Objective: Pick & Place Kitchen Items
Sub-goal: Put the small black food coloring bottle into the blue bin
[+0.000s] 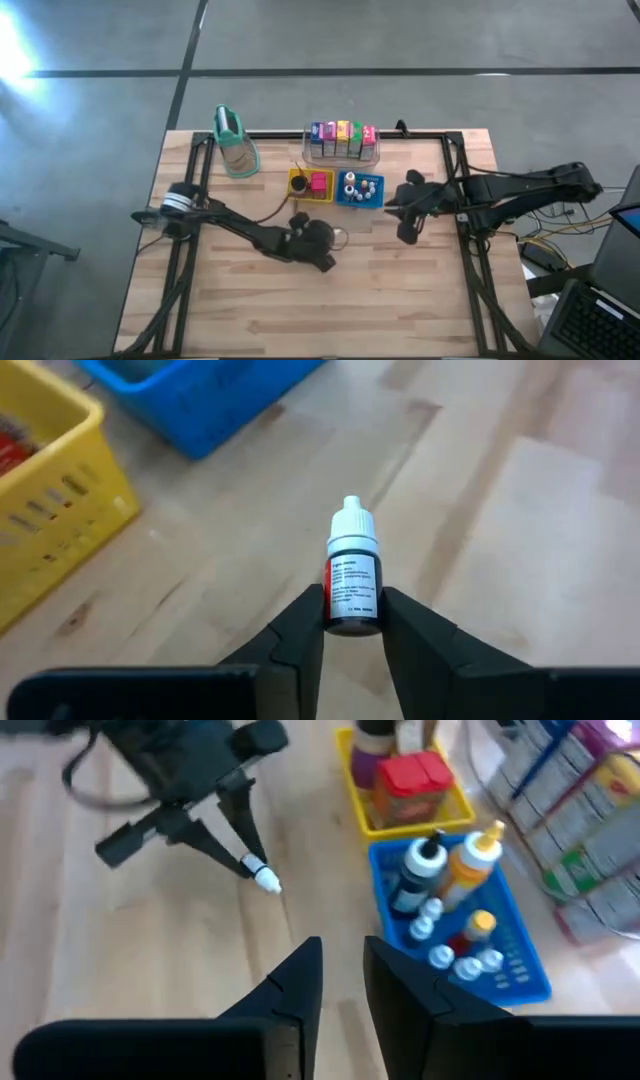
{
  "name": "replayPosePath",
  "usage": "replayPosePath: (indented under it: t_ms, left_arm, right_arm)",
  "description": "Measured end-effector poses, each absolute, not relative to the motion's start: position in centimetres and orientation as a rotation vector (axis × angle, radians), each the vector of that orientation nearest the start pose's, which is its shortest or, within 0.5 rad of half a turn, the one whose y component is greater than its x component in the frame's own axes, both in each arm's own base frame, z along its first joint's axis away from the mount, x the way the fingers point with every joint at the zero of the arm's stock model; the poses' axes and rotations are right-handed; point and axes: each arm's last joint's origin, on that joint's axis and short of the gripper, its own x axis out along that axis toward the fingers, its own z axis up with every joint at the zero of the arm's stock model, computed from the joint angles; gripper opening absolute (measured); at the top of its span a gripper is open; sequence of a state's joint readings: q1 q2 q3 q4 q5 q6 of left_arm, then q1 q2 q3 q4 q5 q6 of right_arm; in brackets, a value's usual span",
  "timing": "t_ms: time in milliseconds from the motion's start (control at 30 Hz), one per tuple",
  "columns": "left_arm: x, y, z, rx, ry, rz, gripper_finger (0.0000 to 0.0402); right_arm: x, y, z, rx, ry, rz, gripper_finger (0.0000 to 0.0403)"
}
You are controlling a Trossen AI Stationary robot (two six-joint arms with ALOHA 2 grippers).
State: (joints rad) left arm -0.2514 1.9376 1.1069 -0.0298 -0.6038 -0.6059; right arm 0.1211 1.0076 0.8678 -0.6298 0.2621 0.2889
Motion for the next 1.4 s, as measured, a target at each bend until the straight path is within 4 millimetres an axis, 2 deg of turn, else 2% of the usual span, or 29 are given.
replayPosePath:
  t_ms: [133,300,567,767,1033,1400]
  left_arm:
    - [35.9,-8.1,15.0,-0.236,0.560,0.383,0.0098]
    - [33.4,-7.5,16.0,-0.277,0.361,0.139,0.0097]
    - [30.3,-5.5,17.0,-0.291,0.097,0.063,0.0097]
    - [29.8,-4.8,17.8,-0.255,-0.039,-0.032,0.0097]
    - [30.2,-5.0,18.3,-0.115,-0.051,-0.087,0.0097]
    - [30.4,-5.0,18.8,-0.057,-0.072,-0.086,0.0097]
  right_arm:
    - [20.4,2.5,28.6,0.116,0.707,-0.197,0.0085]
    - [21.2,3.8,28.7,0.092,0.657,-0.126,0.0098]
    - [23.3,5.4,28.0,0.055,0.612,-0.059,0.0116]
    - [25.4,6.2,27.8,0.066,0.606,0.016,0.0130]
    - [28.1,7.0,28.5,0.070,0.598,0.070,0.0152]
    - [31.1,7.3,29.1,0.003,0.623,0.041,0.0180]
